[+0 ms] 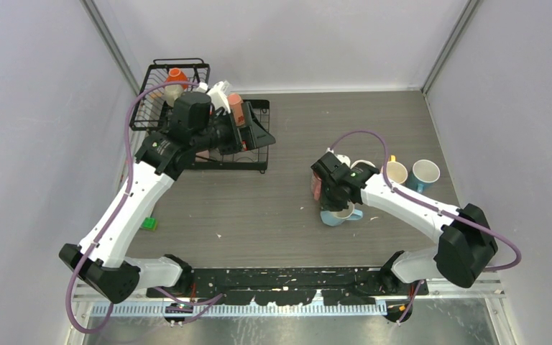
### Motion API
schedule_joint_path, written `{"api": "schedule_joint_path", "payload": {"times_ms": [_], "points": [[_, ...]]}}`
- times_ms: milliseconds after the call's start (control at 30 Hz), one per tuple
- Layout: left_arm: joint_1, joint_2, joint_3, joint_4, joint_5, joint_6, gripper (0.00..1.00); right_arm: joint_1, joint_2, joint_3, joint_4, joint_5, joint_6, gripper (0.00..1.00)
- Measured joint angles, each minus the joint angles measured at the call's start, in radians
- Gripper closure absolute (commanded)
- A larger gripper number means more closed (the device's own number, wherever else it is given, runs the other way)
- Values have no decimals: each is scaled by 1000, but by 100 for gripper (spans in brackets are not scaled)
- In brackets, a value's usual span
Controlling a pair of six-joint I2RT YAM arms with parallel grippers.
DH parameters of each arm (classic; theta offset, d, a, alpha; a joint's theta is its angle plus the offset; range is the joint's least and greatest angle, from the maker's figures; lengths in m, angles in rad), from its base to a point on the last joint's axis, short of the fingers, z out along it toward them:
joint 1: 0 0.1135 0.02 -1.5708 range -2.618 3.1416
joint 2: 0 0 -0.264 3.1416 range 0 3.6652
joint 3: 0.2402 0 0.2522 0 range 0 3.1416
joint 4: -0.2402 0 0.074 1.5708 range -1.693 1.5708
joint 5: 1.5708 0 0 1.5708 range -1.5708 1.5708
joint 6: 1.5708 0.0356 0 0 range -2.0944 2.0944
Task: Unload the cups from the dish rack
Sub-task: Place the cup at the center of the board.
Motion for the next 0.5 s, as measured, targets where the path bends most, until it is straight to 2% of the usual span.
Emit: {"api": "schedule_joint_path", "payload": {"times_ms": [233,500], "points": [[0,0,-6,0,0,0,0,0,24,-2,18,0,0,92],[0,0,-11,0,-6,1,0,5,31,0,21,5,-1,72]]}}
